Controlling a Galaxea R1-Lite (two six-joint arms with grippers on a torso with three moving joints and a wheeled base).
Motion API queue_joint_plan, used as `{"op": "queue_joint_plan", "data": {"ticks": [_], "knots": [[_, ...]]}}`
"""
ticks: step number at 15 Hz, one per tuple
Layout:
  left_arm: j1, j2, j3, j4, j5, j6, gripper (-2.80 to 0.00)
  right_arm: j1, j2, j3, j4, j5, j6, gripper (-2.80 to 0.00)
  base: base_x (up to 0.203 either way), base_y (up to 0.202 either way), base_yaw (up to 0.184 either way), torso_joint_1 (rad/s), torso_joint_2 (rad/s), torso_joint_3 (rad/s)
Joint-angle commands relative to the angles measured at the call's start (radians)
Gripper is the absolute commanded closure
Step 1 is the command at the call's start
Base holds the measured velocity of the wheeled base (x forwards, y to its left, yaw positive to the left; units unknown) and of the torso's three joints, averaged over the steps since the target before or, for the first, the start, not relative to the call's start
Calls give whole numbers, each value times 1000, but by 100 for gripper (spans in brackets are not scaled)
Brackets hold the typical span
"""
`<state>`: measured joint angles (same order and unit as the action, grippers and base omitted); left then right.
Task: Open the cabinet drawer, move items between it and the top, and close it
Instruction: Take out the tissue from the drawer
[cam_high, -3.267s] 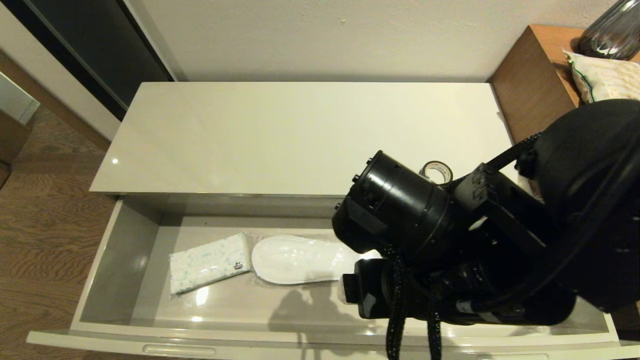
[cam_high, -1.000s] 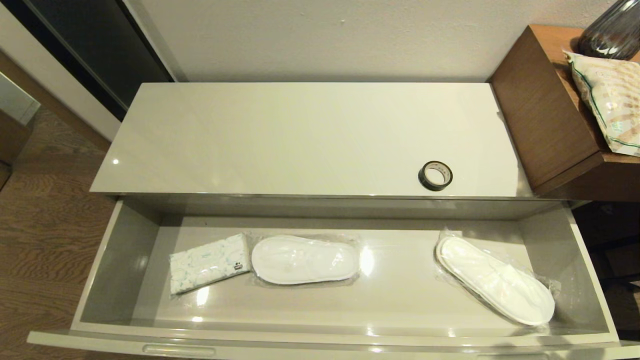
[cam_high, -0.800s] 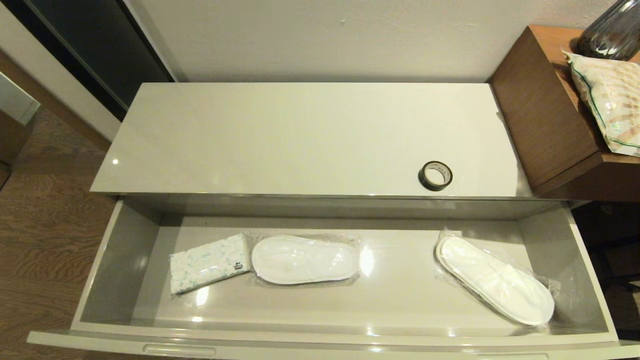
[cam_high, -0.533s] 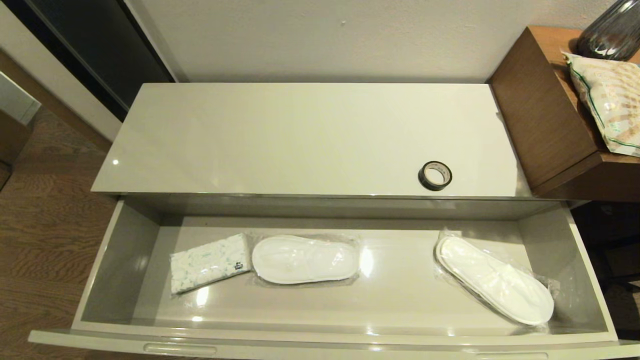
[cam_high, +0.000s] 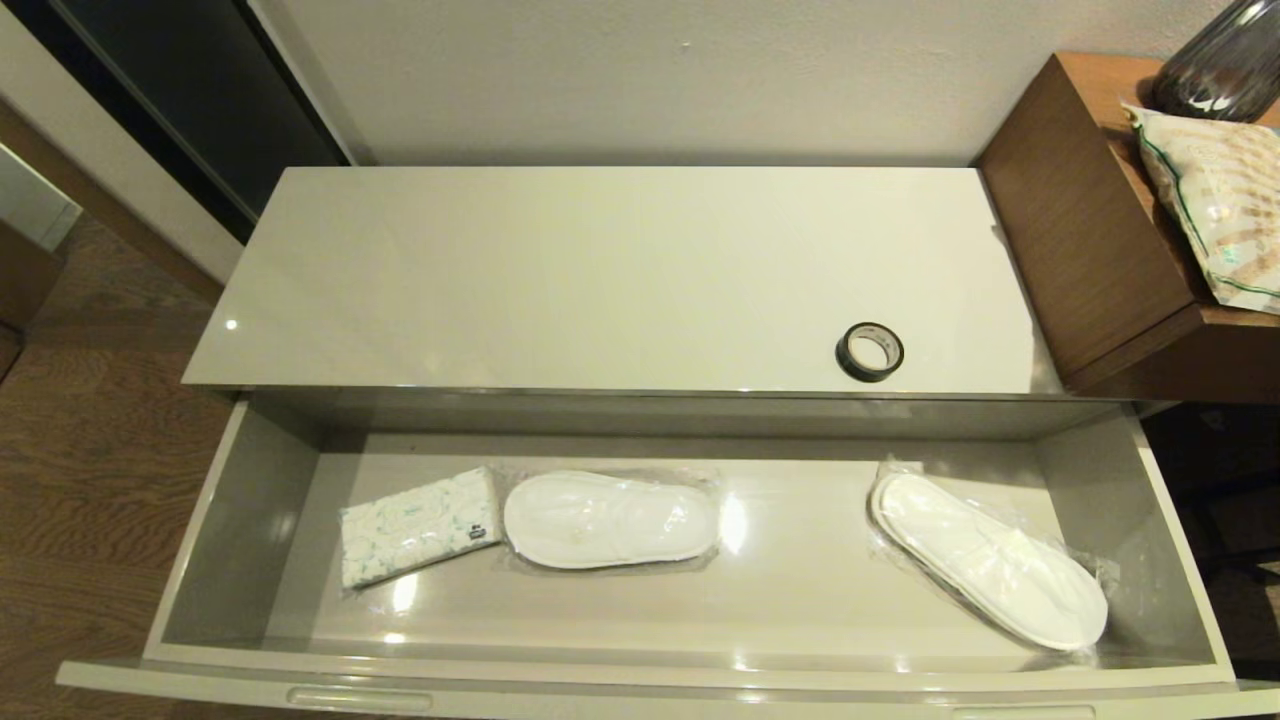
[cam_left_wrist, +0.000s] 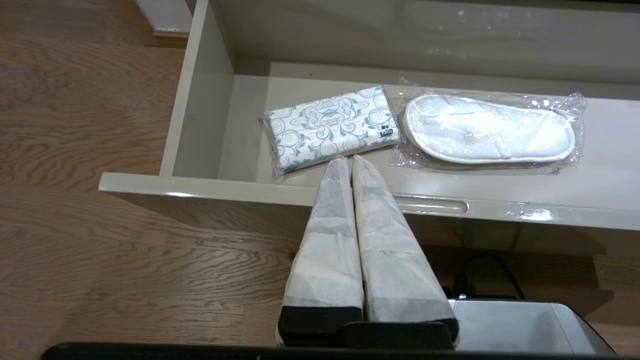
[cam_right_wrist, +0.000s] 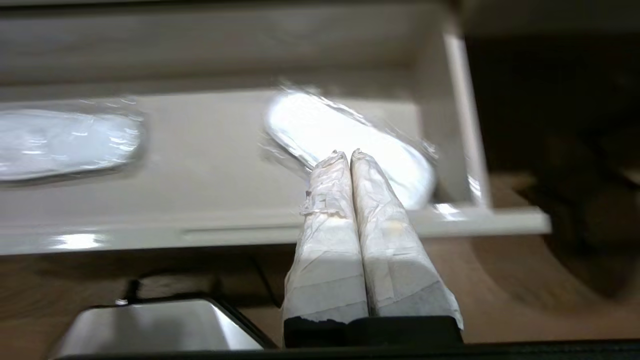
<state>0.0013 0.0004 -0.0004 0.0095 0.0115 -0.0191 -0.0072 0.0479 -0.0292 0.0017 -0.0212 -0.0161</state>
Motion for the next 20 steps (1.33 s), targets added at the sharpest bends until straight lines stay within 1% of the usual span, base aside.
{"op": "queue_joint_plan", "data": {"ticks": [1,6,17,20], "knots": [[0,1,0,0,1,-1,0,-2,-22,22,12,20,-2,0,0,0,0,0,0,0],[0,1,-1,0,1,-1,0,-2,-22,28,-8,17,7,0,0,0,0,0,0,0],[0,1,-1,0,1,7,0,-2,-22,28,-8,18,7,0,0,0,0,0,0,0],[0,1,-1,1,1,1,0,-2,-22,28,-8,18,7,0,0,0,0,0,0,0]]}}
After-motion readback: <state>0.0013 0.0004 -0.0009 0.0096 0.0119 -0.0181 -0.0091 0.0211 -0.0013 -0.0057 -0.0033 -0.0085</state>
